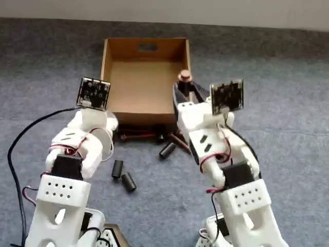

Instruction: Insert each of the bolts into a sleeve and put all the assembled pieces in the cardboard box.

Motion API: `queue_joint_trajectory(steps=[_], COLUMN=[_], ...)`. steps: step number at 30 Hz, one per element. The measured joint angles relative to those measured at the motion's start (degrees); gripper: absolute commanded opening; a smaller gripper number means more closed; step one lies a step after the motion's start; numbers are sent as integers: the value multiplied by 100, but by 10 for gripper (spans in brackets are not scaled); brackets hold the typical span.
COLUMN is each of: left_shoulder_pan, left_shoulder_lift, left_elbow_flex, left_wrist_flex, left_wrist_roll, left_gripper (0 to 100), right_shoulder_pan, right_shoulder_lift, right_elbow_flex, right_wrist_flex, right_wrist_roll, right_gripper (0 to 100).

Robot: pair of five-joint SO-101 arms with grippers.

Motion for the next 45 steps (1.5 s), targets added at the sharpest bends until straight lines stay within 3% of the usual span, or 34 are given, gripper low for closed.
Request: queue_joint_trajectory(steps=[7,16,25,45], left_shoulder_pan=[-193,-149,-132,-132], left_shoulder_lift=[0,0,0,0], left_elbow_flex=[1178,2110,2189,2189], left_wrist_flex=[-738,-1820,-1960,-1960], left_wrist_roll=[-167,-123,-97,-97], left_gripper=[23,23,23,23], right_shoulder_pan=[0,0,132,185], right_shoulder_lift=[2646,5380,7376,10435], right_elbow_flex=[-1925,-3763,-5081,-10488], right_wrist_flex=[466,501,615,4624], right_wrist_roll=[-484,-536,-536,-536], right_gripper=[5,5,5,5])
